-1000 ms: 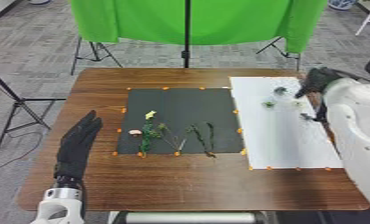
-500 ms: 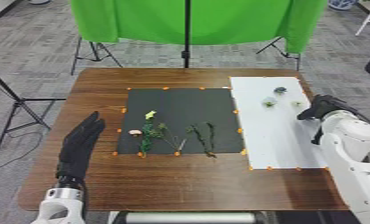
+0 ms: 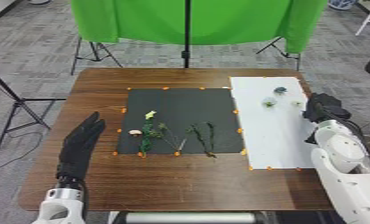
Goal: Arrange flowers
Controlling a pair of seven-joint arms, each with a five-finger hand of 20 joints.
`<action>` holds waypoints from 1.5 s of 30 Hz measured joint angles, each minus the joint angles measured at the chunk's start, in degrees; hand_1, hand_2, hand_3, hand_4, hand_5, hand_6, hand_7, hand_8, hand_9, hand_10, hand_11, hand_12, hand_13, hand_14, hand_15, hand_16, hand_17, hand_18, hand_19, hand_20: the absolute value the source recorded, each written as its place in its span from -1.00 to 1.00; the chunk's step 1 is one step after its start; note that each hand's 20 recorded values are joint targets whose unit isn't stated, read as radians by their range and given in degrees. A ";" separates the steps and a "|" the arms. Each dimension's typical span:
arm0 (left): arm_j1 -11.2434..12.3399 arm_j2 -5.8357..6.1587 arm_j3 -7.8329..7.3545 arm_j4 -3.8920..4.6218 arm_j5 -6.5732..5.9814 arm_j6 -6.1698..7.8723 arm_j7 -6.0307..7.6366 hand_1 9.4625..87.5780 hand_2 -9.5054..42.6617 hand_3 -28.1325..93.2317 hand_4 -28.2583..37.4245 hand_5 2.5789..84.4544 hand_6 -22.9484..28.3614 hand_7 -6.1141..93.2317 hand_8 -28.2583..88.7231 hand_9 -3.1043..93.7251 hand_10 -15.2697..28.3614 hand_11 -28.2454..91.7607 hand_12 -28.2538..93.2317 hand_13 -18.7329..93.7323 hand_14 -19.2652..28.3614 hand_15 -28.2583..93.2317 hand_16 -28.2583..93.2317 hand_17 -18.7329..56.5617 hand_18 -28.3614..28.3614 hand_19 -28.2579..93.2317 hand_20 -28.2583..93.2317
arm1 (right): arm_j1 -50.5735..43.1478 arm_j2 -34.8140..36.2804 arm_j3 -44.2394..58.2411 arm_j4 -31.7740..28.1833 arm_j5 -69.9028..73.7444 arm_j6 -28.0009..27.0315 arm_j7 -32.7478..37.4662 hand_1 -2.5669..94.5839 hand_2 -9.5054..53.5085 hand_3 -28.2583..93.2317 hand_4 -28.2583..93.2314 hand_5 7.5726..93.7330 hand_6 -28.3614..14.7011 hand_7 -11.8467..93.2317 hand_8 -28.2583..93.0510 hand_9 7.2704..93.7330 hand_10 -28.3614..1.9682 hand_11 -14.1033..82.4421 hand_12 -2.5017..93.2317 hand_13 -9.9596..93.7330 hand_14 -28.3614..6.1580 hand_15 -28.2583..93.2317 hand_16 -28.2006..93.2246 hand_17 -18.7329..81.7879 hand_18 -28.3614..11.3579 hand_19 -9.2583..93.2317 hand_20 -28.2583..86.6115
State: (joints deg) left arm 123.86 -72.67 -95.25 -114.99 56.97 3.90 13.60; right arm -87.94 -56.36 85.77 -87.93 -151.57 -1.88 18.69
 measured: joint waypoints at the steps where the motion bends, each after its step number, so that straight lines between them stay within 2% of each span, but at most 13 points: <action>1: 0.01 0.00 0.00 0.00 0.00 0.00 0.00 -0.67 -0.94 0.58 -0.78 -0.05 -0.01 -0.76 -0.61 -0.09 0.19 -0.39 -0.31 -0.15 0.33 -0.41 -0.52 -0.43 0.34 -0.52 -0.28 | -0.04 0.42 -0.19 -0.77 0.26 0.23 -0.11 0.32 -1.00 0.38 -0.81 0.71 0.32 -0.38 -0.36 0.93 0.23 -0.45 -0.20 0.93 0.55 0.53 -0.01 0.69 -0.16 1.00 0.59; 8: 0.01 0.00 0.00 0.00 -0.01 -0.01 -0.04 -0.67 -0.93 0.58 -0.79 -0.05 -0.01 -0.76 -0.61 -0.09 0.19 -0.39 -0.31 -0.15 0.33 -0.41 -0.52 -0.43 0.34 -0.52 -0.28 | 1.61 4.96 -4.86 -10.40 7.79 3.48 -1.94 0.31 -1.00 0.39 -0.82 0.72 0.34 -0.38 -0.37 0.93 0.21 -0.45 -0.19 0.93 0.57 0.53 0.00 0.69 -0.15 1.00 0.59; 13: 0.02 -0.04 0.01 0.00 -0.01 -0.01 -0.11 -0.67 -0.93 0.58 -0.79 -0.05 -0.01 -0.76 -0.61 -0.09 0.19 -0.39 -0.31 -0.15 0.33 -0.41 -0.52 -0.43 0.34 -0.52 -0.28 | 7.51 5.30 -12.15 -14.82 13.98 1.02 -10.87 0.30 -1.00 0.39 -0.82 0.71 0.38 -0.38 -0.38 0.93 0.22 -0.47 -0.18 0.93 0.58 0.54 0.01 0.69 -0.13 1.00 0.60; 17: 0.02 -0.12 0.02 -0.01 -0.01 -0.01 -0.15 -0.67 -0.93 0.58 -0.79 -0.05 -0.01 -0.76 -0.61 -0.09 0.19 -0.38 -0.31 -0.15 0.33 -0.41 -0.52 -0.43 0.34 -0.52 -0.28 | 14.03 3.11 -20.84 -13.11 13.93 -1.37 -19.06 0.30 -1.00 0.39 -0.82 0.69 0.39 -0.37 -0.38 0.92 0.21 -0.47 -0.18 0.93 0.57 0.54 0.01 0.69 -0.14 1.00 0.61; 22: 0.02 -0.24 0.02 -0.01 0.00 -0.03 -0.19 -0.67 -0.93 0.59 -0.79 -0.05 -0.01 -0.76 -0.61 -0.08 0.19 -0.38 -0.31 -0.15 0.34 -0.41 -0.52 -0.43 0.34 -0.52 -0.28 | 19.49 -2.19 -30.43 -8.70 8.86 -1.42 -25.64 0.29 -1.00 0.39 -0.83 0.68 0.41 -0.35 -0.39 0.90 0.21 -0.47 -0.19 0.92 0.58 0.55 0.01 0.68 -0.14 1.00 0.62; 29: -0.06 -0.28 0.07 0.00 0.00 -0.03 -0.41 -0.67 -0.93 0.58 -0.78 -0.05 -0.01 -0.76 -0.61 -0.08 0.19 -0.38 -0.31 -0.14 0.33 -0.41 -0.52 -0.43 0.34 -0.52 -0.28 | 20.02 -8.07 -36.65 -8.00 7.33 -1.32 -28.96 0.28 -1.00 0.39 -0.84 0.66 0.42 -0.33 -0.41 0.88 0.22 -0.49 -0.20 0.92 0.58 0.55 0.01 0.68 -0.14 1.00 0.63; 37: -0.15 -0.29 0.17 0.07 0.00 -0.12 -0.48 -0.67 -0.93 0.59 -0.79 -0.05 0.00 -0.76 -0.61 -0.08 0.19 -0.38 -0.31 -0.15 0.33 -0.41 -0.52 -0.43 0.34 -0.52 -0.28 | 20.22 -10.50 -39.95 -6.92 5.84 0.29 -33.05 0.28 -1.00 0.39 -0.85 0.65 0.47 -0.32 -0.43 0.76 0.26 -0.59 -0.19 0.89 0.59 0.57 0.02 0.66 -0.12 1.00 0.64; 41: -0.23 -0.28 0.21 0.09 0.00 -0.17 -0.59 -0.68 -0.94 0.59 -0.78 -0.05 -0.01 -0.76 -0.61 -0.08 0.19 -0.38 -0.31 -0.15 0.33 -0.41 -0.52 -0.43 0.34 -0.52 -0.28 | 20.39 -12.40 -39.99 -4.04 2.69 1.41 -33.61 0.27 -1.00 0.40 -0.85 0.65 0.48 -0.31 -0.44 0.65 0.26 -0.59 -0.24 0.86 0.59 0.57 0.01 0.64 -0.10 1.00 0.64; 45: -0.33 -0.25 0.26 0.13 0.00 -0.30 -0.70 -0.68 -0.94 0.59 -0.79 -0.05 -0.01 -0.76 -0.61 -0.08 0.19 -0.38 -0.31 -0.15 0.33 -0.41 -0.52 -0.43 0.34 -0.52 -0.28 | 20.43 -14.16 -39.71 -1.39 -1.30 2.30 -33.85 0.25 -1.00 0.41 -0.85 0.64 0.51 -0.30 -0.44 0.53 0.23 -0.51 -0.35 0.84 0.60 0.57 0.00 0.61 -0.09 1.00 0.62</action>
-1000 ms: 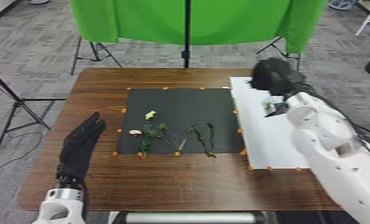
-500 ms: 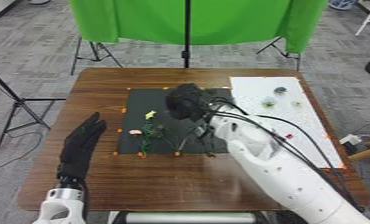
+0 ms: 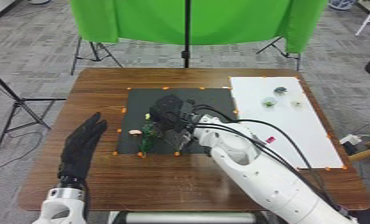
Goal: Arrange flowers
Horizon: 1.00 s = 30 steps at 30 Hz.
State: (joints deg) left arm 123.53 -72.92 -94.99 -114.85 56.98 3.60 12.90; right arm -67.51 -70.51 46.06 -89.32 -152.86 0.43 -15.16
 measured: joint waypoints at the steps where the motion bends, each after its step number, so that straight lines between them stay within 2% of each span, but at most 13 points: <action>1: -0.04 0.02 0.02 0.01 0.00 -0.07 -0.05 -0.68 -0.94 0.59 -0.79 -0.05 -0.01 -0.76 -0.61 -0.08 0.19 -0.38 -0.31 -0.15 0.34 -0.41 -0.52 -0.43 0.34 -0.52 -0.28 | 0.00 -0.27 0.09 0.30 -0.83 0.07 -0.02 0.25 -1.00 0.41 -0.85 0.64 0.51 -0.30 -0.44 0.51 0.23 -0.49 -0.39 0.84 0.60 0.56 0.00 0.61 -0.09 1.00 0.61; 8: -0.09 0.04 0.06 0.04 -0.01 -0.41 -0.15 -0.68 -0.94 0.59 -0.78 -0.05 -0.01 -0.76 -0.61 -0.08 0.19 -0.38 -0.31 -0.15 0.33 -0.41 -0.52 -0.43 0.34 -0.52 -0.28 | -0.05 -0.55 0.38 0.37 -1.85 -1.16 0.01 0.21 -1.00 0.41 -0.84 0.56 0.52 -0.31 -0.45 0.42 0.19 -0.41 -0.53 0.82 0.59 0.55 -0.01 0.58 -0.09 1.00 0.58; 19: -0.04 0.11 0.03 0.03 -0.03 -0.66 -0.29 -0.68 -0.94 0.59 -0.78 -0.05 -0.01 -0.77 -0.61 -0.08 0.19 -0.38 -0.31 -0.15 0.33 -0.41 -0.52 -0.43 0.34 -0.52 -0.28 | -0.57 -0.35 1.05 0.11 -2.99 -4.09 0.22 0.19 -1.00 0.41 -0.85 0.43 0.49 -0.32 -0.46 0.38 0.16 -0.41 -0.54 0.82 0.59 0.55 -0.02 0.57 -0.09 1.00 0.57; 24: -0.06 0.12 0.03 0.03 -0.03 -0.66 -0.29 -0.68 -0.94 0.59 -0.78 -0.05 -0.01 -0.77 -0.61 -0.08 0.19 -0.38 -0.31 -0.15 0.33 -0.41 -0.52 -0.43 0.34 -0.52 -0.28 | -0.62 -0.29 1.13 0.35 -3.48 -4.36 0.22 0.13 -1.00 0.47 -0.85 0.31 0.46 -0.34 -0.48 0.34 0.14 -0.41 -0.54 0.81 0.60 0.55 -0.02 0.57 -0.09 1.00 0.56; 30: -0.12 0.12 0.05 0.06 -0.03 -0.66 -0.27 -0.67 -0.94 0.59 -0.78 -0.05 -0.01 -0.76 -0.61 -0.08 0.19 -0.38 -0.31 -0.15 0.33 -0.41 -0.52 -0.43 0.34 -0.52 -0.28 | -0.58 -0.15 1.24 0.57 -3.64 -4.44 0.26 0.12 -1.00 0.49 -0.86 0.29 0.47 -0.33 -0.48 0.33 0.14 -0.41 -0.53 0.81 0.60 0.55 -0.03 0.57 -0.08 1.00 0.56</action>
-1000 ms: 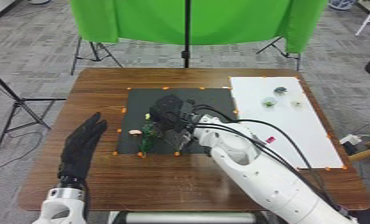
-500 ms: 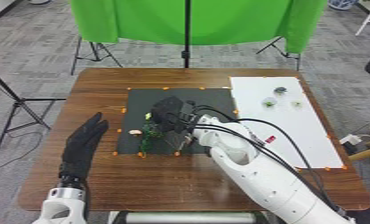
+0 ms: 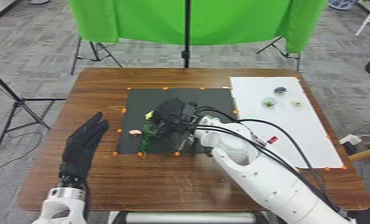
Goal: Arrange flowers
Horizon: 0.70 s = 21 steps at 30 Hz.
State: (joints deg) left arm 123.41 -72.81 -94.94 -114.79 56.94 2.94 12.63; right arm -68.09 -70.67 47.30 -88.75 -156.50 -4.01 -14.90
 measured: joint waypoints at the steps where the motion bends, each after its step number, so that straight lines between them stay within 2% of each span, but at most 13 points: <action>1: 0.00 0.00 0.00 0.00 0.00 0.00 0.01 -0.68 -0.94 0.59 -0.78 -0.05 -0.01 -0.76 -0.61 -0.08 0.19 -0.38 -0.31 -0.15 0.33 -0.41 -0.52 -0.43 0.34 -0.52 -0.28 | 0.02 0.04 0.00 0.01 -0.01 0.00 0.01 0.11 -1.00 0.49 -0.87 0.29 0.46 -0.33 -0.49 0.33 0.14 -0.41 -0.54 0.81 0.60 0.55 -0.03 0.57 -0.08 1.00 0.56; 12: 0.05 -0.03 -0.03 -0.01 0.00 0.01 0.05 -0.68 -0.94 0.59 -0.78 -0.05 -0.01 -0.77 -0.61 -0.08 0.19 -0.38 -0.31 -0.15 0.33 -0.41 -0.52 -0.43 0.34 -0.52 -0.28 | 0.56 1.67 0.36 -0.71 0.43 -0.29 1.42 0.12 -1.00 0.50 -0.88 0.28 0.47 -0.33 -0.50 0.31 0.14 -0.42 -0.53 0.81 0.61 0.55 -0.03 0.56 -0.09 1.00 0.55; 16: 0.14 -0.03 -0.09 -0.06 0.00 0.03 0.08 -0.68 -0.94 0.59 -0.78 -0.05 -0.01 -0.77 -0.61 -0.08 0.19 -0.38 -0.31 -0.15 0.33 -0.41 -0.52 -0.43 0.34 -0.52 -0.28 | 0.56 3.98 0.90 -3.95 1.66 -1.88 3.65 0.12 -1.00 0.52 -0.88 0.26 0.47 -0.34 -0.51 0.30 0.13 -0.42 -0.53 0.80 0.62 0.55 -0.03 0.56 -0.08 1.00 0.55; 21: 0.30 -0.03 -0.16 -0.08 0.00 0.03 0.14 -0.68 -0.94 0.59 -0.78 -0.05 -0.01 -0.77 -0.61 -0.08 0.19 -0.38 -0.31 -0.15 0.33 -0.41 -0.52 -0.43 0.34 -0.52 -0.28 | 0.62 7.13 3.48 -9.12 4.95 -7.36 7.19 0.09 -1.00 0.52 -0.88 0.25 0.45 -0.35 -0.52 0.30 0.11 -0.43 -0.53 0.78 0.57 0.55 -0.03 0.53 -0.12 1.00 0.55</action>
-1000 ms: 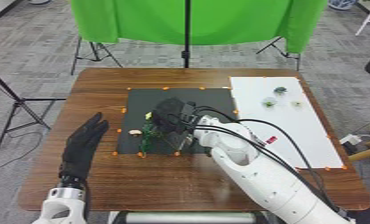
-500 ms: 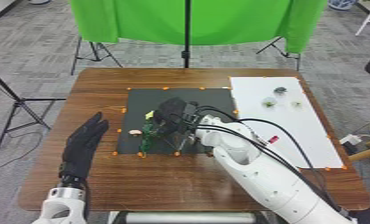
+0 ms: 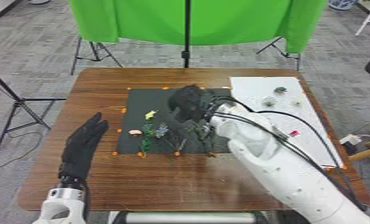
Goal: Arrange flowers
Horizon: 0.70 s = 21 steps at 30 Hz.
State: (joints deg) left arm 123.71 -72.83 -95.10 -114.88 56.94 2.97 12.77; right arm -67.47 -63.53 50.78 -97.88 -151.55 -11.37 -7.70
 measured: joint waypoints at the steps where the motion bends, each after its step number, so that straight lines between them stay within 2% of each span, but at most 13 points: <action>1: 0.01 0.00 -0.01 0.00 0.00 0.00 0.00 -0.68 -0.94 0.59 -0.78 -0.05 -0.01 -0.77 -0.61 -0.08 0.19 -0.38 -0.31 -0.15 0.33 -0.41 -0.52 -0.43 0.34 -0.52 -0.28 | 0.04 0.44 0.93 -0.59 1.03 -0.57 0.41 0.06 -1.00 0.53 -0.88 0.25 0.45 -0.36 -0.51 0.30 0.09 -0.43 -0.53 0.78 0.55 0.55 -0.03 0.53 -0.12 1.00 0.55; 3: 0.03 0.00 -0.03 -0.01 0.00 0.00 0.00 -0.68 -0.94 0.59 -0.78 -0.05 -0.01 -0.77 -0.61 -0.08 0.19 -0.38 -0.31 -0.15 0.33 -0.41 -0.52 -0.43 0.34 -0.52 -0.28 | 0.17 1.05 2.96 -1.04 3.02 -0.51 1.20 -0.06 -0.97 0.53 -0.84 0.26 0.43 -0.39 -0.53 0.34 0.03 -0.41 -0.52 0.77 0.48 0.56 -0.02 0.53 -0.14 1.00 0.54; 5: 0.06 0.00 -0.05 -0.02 0.00 0.00 0.01 -0.68 -0.94 0.59 -0.78 -0.05 -0.01 -0.77 -0.61 -0.08 0.19 -0.38 -0.31 -0.15 0.33 -0.41 -0.52 -0.43 0.34 -0.52 -0.28 | 0.31 1.57 5.11 -1.13 4.96 0.54 2.98 -0.21 -0.85 0.53 -0.80 0.29 0.41 -0.42 -0.66 0.46 -0.04 -0.35 -0.50 0.77 0.42 0.56 -0.03 0.54 -0.19 1.00 0.55; 10: 0.14 0.00 -0.08 -0.03 0.00 0.00 0.01 -0.68 -0.94 0.59 -0.78 -0.05 -0.01 -0.76 -0.61 -0.08 0.19 -0.38 -0.31 -0.15 0.33 -0.41 -0.52 -0.43 0.34 -0.52 -0.28 | 0.69 3.28 9.69 -1.54 7.58 2.84 13.42 -0.31 -0.82 0.50 -0.77 0.31 0.34 -0.47 -0.67 0.53 -0.10 -0.33 -0.48 0.79 0.33 0.56 -0.02 0.55 -0.26 1.00 0.56; 12: 0.15 -0.03 -0.09 -0.03 0.00 0.02 0.01 -0.68 -0.94 0.59 -0.78 -0.05 -0.01 -0.77 -0.61 -0.08 0.19 -0.38 -0.31 -0.15 0.34 -0.41 -0.52 -0.43 0.34 -0.52 -0.28 | 0.97 3.65 11.85 -1.45 7.48 0.04 17.57 -0.32 -0.85 0.50 -0.76 0.29 0.33 -0.50 -0.67 0.50 -0.11 -0.35 -0.48 0.78 0.32 0.56 -0.02 0.55 -0.28 1.00 0.56; 17: 0.20 -0.04 -0.13 -0.05 0.01 0.02 0.00 -0.68 -0.93 0.58 -0.78 -0.05 -0.01 -0.76 -0.61 -0.08 0.19 -0.38 -0.31 -0.15 0.33 -0.41 -0.52 -0.43 0.34 -0.52 -0.28 | 1.78 3.56 17.38 2.40 4.30 -13.87 21.01 -0.33 -0.91 0.50 -0.74 0.25 0.32 -0.54 -0.65 0.45 -0.14 -0.39 -0.49 0.78 0.29 0.56 -0.01 0.54 -0.31 1.00 0.56; 21: 0.21 -0.04 -0.15 -0.06 0.01 0.02 -0.01 -0.68 -0.94 0.59 -0.78 -0.05 -0.01 -0.76 -0.61 -0.08 0.19 -0.38 -0.31 -0.15 0.33 -0.41 -0.52 -0.43 0.34 -0.52 -0.28 | 1.23 3.23 20.42 7.57 3.23 -15.72 21.63 -0.32 -0.98 0.50 -0.74 0.21 0.31 -0.56 -0.65 0.42 -0.19 -0.42 -0.49 0.77 0.29 0.55 -0.01 0.53 -0.31 1.00 0.55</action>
State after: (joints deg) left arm 123.93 -72.87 -95.25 -114.94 56.96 3.00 12.76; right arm -66.24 -60.31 71.19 -90.31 -148.32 -27.09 13.93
